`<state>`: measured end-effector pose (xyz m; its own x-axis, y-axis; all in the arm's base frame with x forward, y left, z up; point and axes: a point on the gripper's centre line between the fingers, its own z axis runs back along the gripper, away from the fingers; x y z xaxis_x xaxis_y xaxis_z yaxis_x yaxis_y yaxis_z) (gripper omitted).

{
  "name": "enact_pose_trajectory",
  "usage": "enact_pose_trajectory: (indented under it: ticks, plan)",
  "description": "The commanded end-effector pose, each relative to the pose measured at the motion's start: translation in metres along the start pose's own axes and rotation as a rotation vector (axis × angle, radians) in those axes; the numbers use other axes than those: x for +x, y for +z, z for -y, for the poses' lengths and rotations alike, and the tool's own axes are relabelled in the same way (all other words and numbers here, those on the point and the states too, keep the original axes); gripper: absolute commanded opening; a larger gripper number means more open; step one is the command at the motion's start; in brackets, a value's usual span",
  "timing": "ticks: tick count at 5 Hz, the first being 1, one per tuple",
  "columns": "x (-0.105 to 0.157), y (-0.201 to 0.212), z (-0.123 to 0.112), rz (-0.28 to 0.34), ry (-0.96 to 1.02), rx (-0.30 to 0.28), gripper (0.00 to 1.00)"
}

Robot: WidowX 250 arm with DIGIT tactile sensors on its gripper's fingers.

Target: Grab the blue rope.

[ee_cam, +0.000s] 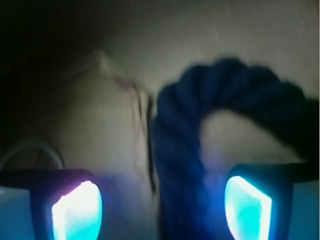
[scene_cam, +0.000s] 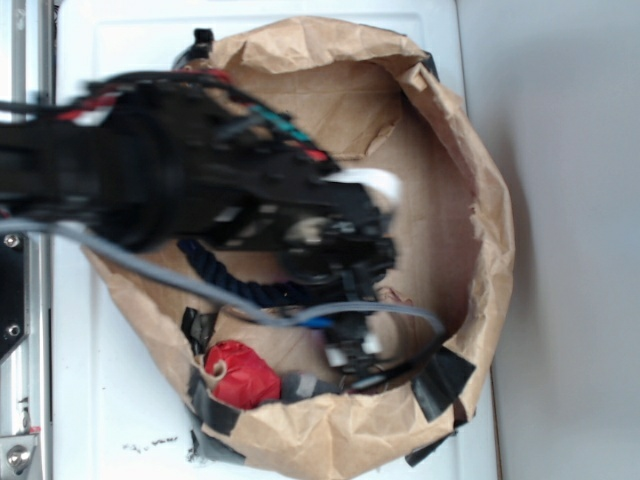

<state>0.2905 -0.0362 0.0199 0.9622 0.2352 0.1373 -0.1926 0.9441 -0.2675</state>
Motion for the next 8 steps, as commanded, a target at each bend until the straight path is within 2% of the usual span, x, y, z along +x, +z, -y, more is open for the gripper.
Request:
enact_pose_trajectory:
  ticks: [1,2,4,5,6,7,8]
  plan:
    - [0.0,-0.011,-0.008,0.015,-0.007,0.016,0.0]
    - [-0.001,-0.001,-0.007,0.033,-0.002,0.003,0.0]
    - [0.016,0.052,-0.003,0.134,0.017,-0.082,0.0]
    - [0.003,0.084,0.001,0.203,0.044,-0.117,0.0]
    - [0.006,0.117,-0.002,0.209,0.112,-0.132,0.0]
    - [0.018,0.137,-0.006,0.224,0.147,-0.128,0.0]
    - [0.032,0.147,-0.011,0.234,0.16,-0.151,0.0]
